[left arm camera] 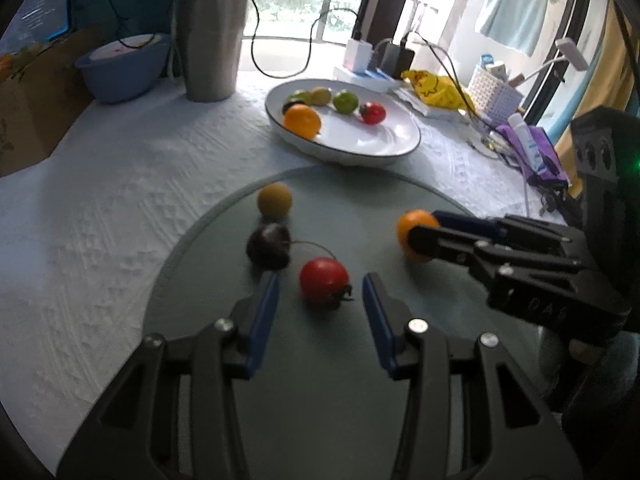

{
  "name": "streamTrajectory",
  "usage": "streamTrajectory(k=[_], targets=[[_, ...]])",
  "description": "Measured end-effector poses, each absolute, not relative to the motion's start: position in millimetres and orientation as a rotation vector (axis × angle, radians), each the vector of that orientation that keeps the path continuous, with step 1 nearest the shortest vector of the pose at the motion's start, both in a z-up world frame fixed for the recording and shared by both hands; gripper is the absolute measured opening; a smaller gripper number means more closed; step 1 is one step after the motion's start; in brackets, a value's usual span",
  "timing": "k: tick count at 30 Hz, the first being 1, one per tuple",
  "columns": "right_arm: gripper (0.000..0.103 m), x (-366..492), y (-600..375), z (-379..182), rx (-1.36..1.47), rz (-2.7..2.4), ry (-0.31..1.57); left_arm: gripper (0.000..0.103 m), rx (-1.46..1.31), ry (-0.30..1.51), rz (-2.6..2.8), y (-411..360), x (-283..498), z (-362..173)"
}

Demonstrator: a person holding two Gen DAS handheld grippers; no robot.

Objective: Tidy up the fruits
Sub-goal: 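Grasp the orange with the right tool while the left tool grasps the small red tomato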

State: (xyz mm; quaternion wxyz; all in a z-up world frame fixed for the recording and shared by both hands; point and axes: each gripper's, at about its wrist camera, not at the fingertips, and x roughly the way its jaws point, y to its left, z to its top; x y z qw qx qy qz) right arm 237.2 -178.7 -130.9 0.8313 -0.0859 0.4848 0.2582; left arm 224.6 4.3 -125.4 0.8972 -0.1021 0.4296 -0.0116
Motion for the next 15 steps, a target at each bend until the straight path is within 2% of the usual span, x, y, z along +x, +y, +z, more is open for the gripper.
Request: streamTrajectory(k=[7, 11, 15], targets=[[0.034, 238.1, -191.5, -129.9, -0.206, 0.515, 1.020, 0.044, -0.185, 0.919, -0.030, -4.8, 233.2, -134.9], [0.034, 239.5, -190.5, -131.0, -0.205, 0.516, 1.018, 0.030, -0.164, 0.915, -0.039, -7.2, 233.7, -136.0], [0.034, 241.5, -187.1, -137.3, -0.201, 0.529, 1.041, 0.029, -0.168, 0.906, -0.059, -7.7, 231.9, -134.2]])
